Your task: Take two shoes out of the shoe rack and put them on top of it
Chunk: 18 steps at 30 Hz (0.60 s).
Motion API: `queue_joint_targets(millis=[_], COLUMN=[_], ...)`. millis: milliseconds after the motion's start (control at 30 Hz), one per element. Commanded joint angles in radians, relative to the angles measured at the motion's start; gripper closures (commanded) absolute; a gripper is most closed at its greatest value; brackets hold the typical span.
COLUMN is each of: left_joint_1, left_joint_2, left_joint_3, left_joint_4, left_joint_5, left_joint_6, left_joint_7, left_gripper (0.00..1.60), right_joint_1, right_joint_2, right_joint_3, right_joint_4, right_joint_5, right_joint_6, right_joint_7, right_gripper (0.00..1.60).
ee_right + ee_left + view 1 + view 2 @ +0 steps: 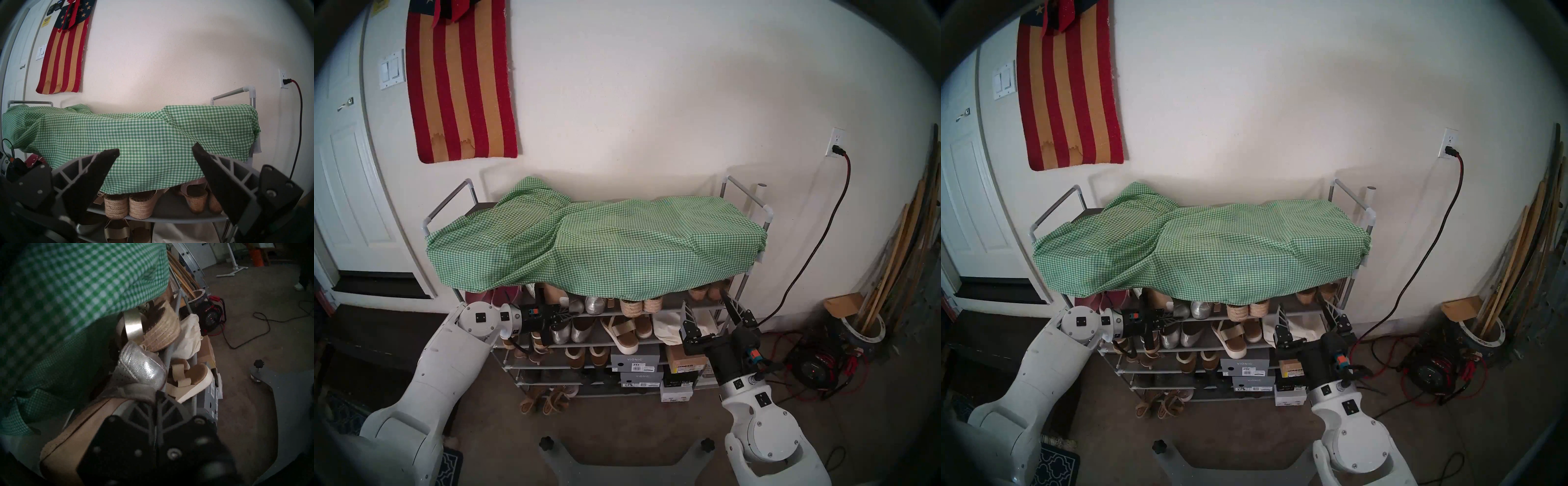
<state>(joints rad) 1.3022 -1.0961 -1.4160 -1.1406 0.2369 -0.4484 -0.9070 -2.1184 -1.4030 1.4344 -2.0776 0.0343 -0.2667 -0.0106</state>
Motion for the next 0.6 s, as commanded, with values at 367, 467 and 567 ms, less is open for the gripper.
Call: queue_joint_targets(millis=[367, 467, 567], left_joint_1=[0.035, 0.035, 0.036], left_joint_2=[-0.004, -0.004, -0.005], left_joint_3=[-0.008, -0.010, -0.011], left_joint_4=[-0.023, -0.023, -0.023], left_joint_5=[-0.002, -0.001, -0.001], left_joint_6=[-0.001, -0.001, -0.001], left_joint_7=[-0.001, -0.002, -0.003], left_gripper=[1.60, 1.60, 1.60], right_joint_1=[0.002, 0.002, 0.002], right_joint_2=[0.000, 0.000, 0.000], right_joint_3=[0.001, 0.001, 0.001], right_joint_4=[-0.001, -0.001, -0.001], right_joint_5=[-0.001, -0.001, -0.001], right_joint_6=[0.000, 0.000, 0.000], right_joint_7=[0.000, 0.000, 0.000], right_gripper=[0.00, 0.00, 0.00])
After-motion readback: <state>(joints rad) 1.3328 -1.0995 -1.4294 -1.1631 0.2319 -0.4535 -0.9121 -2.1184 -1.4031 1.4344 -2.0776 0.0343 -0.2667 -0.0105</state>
